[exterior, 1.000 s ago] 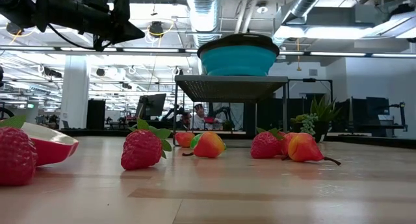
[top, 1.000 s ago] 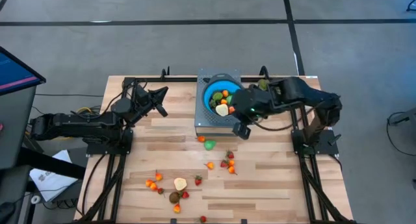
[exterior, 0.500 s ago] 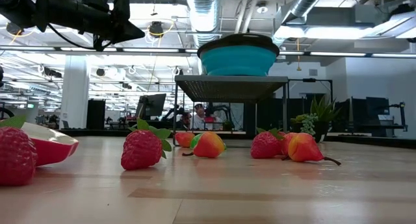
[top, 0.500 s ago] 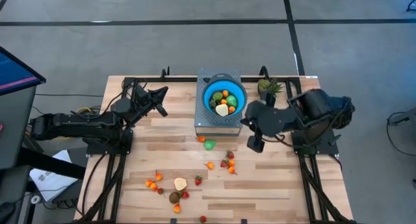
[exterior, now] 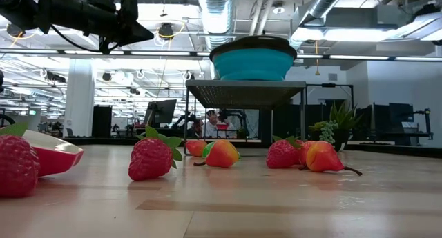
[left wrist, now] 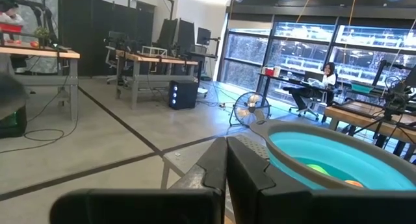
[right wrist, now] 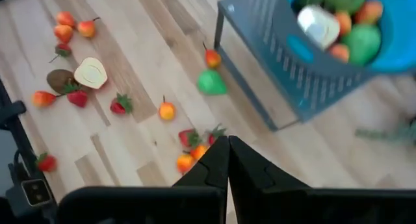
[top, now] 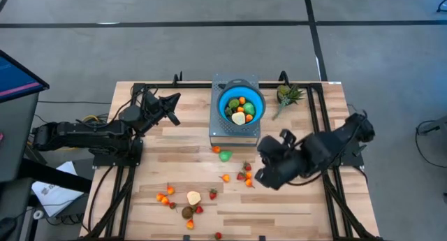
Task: Pick & Place Fruit
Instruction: Put the peach into the strainer bowl
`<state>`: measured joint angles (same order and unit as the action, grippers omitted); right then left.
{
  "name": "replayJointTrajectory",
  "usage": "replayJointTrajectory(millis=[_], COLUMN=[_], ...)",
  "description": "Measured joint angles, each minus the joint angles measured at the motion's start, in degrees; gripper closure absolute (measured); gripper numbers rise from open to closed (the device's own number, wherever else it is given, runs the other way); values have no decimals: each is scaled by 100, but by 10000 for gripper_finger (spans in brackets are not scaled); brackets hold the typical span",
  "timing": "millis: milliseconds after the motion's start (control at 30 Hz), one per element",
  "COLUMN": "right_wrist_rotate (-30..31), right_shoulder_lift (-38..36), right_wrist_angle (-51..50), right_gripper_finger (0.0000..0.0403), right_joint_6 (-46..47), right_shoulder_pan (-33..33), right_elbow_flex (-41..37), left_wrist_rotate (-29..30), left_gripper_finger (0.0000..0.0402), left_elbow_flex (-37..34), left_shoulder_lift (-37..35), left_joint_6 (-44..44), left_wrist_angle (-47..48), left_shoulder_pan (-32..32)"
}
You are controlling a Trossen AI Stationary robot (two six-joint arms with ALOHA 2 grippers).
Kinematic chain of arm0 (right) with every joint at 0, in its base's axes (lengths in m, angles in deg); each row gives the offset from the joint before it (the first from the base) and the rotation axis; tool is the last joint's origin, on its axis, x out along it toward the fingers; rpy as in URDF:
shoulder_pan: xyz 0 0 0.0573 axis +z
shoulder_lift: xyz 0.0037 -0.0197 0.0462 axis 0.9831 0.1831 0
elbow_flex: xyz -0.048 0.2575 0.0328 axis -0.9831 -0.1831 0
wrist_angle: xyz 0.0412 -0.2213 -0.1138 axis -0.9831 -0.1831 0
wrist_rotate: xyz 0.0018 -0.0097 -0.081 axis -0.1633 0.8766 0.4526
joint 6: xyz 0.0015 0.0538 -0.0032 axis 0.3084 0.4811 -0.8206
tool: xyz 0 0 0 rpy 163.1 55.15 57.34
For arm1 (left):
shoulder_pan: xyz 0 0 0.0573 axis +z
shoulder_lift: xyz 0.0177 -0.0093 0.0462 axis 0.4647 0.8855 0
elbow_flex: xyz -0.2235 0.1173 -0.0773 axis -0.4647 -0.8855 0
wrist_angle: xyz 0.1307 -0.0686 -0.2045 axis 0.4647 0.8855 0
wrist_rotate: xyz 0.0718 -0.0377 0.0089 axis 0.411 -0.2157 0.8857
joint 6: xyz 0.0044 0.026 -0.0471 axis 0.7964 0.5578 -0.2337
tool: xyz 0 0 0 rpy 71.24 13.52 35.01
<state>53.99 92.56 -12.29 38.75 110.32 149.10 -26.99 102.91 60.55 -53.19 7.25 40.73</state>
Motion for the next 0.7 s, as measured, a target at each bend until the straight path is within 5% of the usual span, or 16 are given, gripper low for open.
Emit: replayJointTrajectory(millis=[300,700], right_wrist_rotate=[229,-412], right_shoulder_lift=[-7,2], right_wrist_angle=[1040,1619], right_gripper_finger=[403,403], right_joint_6=[797,1240], right_shoulder_pan=[350,409], right_elbow_flex=[-859,-1714], left_wrist_rotate=[0,0], left_gripper_finger=[400,400], left_elbow_flex=[0,0], left_shoulder_lift=[0,0], left_joint_6=[0,-13], left_wrist_angle=[-19,-53], left_shoulder_pan=[1,0])
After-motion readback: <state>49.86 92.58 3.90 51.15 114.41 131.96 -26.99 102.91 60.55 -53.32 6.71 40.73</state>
